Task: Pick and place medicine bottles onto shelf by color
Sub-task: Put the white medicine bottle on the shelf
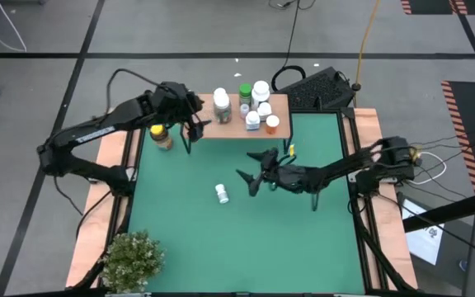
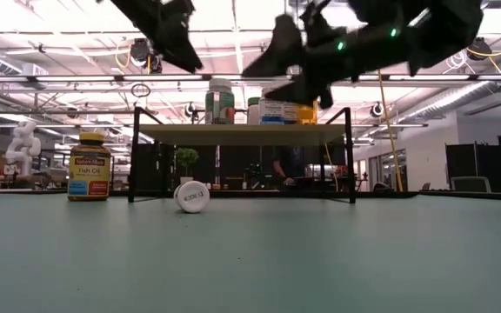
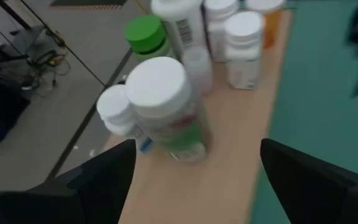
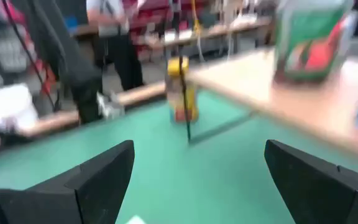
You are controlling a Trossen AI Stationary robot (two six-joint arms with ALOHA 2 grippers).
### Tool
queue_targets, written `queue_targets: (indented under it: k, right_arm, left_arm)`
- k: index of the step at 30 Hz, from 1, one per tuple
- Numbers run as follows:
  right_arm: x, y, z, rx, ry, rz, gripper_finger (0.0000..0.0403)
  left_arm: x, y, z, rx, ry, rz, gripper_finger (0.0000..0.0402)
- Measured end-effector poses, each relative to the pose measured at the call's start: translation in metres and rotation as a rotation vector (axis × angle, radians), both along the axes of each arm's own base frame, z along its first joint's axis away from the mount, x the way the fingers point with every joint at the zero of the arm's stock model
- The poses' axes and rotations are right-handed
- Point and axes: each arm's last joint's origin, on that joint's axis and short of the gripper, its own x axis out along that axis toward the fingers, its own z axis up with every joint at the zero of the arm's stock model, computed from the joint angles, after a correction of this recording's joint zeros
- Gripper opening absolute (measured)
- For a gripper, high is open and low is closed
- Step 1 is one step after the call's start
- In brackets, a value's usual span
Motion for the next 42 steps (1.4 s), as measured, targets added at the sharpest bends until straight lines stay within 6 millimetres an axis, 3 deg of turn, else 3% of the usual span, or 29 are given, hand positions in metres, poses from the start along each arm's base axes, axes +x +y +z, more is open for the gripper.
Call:
queue_targets:
  k: [3,9,14,19,25,34,42]
  right_arm:
    - [0.016,0.0,-0.005,0.09,0.068,0.027,0.0354]
    - [0.056,0.003,0.011,0.28,0.255,0.008,0.0353]
    - [0.091,0.025,0.009,0.361,0.319,0.053,0.0342]
    - [0.113,0.037,-0.014,0.421,0.369,0.028,0.0339]
    - [0.116,0.033,-0.047,0.506,0.474,-0.076,0.0338]
    - [0.116,0.032,-0.063,0.483,0.581,-0.007,0.0331]
    - [0.114,0.029,-0.064,0.436,0.627,0.02,0.0235]
  left_arm:
    - [-0.015,-0.018,0.01,-0.05,-0.02,0.002,0.0341]
    - [-0.036,-0.056,0.012,-0.137,-0.023,-0.056,0.0303]
    - [-0.046,-0.084,-0.02,-0.166,-0.05,-0.151,0.0262]
    - [-0.056,-0.101,-0.066,-0.185,-0.089,-0.219,0.0231]
    - [-0.058,-0.106,-0.096,-0.061,-0.135,-0.299,0.0215]
    - [-0.056,-0.104,-0.099,-0.01,-0.179,-0.279,0.0214]
    - [-0.059,-0.105,-0.106,-0.06,-0.112,-0.25,0.0214]
